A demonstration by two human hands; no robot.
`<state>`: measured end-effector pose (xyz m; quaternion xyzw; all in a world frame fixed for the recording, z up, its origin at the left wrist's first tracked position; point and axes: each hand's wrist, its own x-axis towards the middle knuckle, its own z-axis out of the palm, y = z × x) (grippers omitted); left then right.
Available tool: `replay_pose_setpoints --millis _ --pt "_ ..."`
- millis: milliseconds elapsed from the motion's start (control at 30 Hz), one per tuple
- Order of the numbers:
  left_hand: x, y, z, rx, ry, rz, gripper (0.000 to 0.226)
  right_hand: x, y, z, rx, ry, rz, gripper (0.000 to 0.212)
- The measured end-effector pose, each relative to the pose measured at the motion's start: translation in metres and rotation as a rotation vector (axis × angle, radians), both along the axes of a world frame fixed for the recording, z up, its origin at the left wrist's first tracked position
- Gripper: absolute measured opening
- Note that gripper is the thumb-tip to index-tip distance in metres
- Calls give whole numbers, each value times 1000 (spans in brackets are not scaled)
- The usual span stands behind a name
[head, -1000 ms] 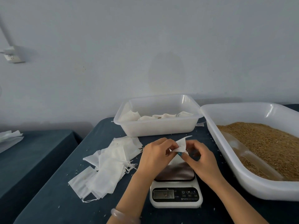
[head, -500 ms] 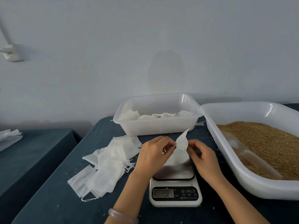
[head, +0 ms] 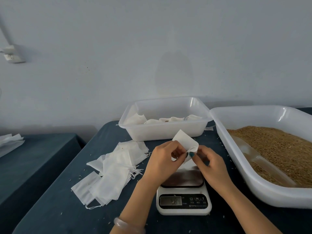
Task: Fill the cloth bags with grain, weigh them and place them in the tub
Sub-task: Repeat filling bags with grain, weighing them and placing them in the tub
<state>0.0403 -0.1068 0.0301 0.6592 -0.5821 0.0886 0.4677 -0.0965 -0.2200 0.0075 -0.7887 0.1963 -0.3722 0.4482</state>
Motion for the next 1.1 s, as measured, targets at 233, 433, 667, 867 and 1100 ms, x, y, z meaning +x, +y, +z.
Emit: replay_pose_setpoints --millis 233,433,667,867,1100 --pt "-2 0 -2 23 -37 -47 8 1 3 -2 28 -23 18 21" --pt "-3 -1 -2 23 -33 -26 6 -1 4 0 27 -22 64 33" --pt "-3 0 -2 61 -40 -26 12 1 7 0 53 -18 123 37" --pt "-6 -1 -1 18 -33 -30 8 1 4 -2 4 3 105 37" --pt "-9 1 3 -38 -54 111 8 2 3 -4 -31 15 88 42"
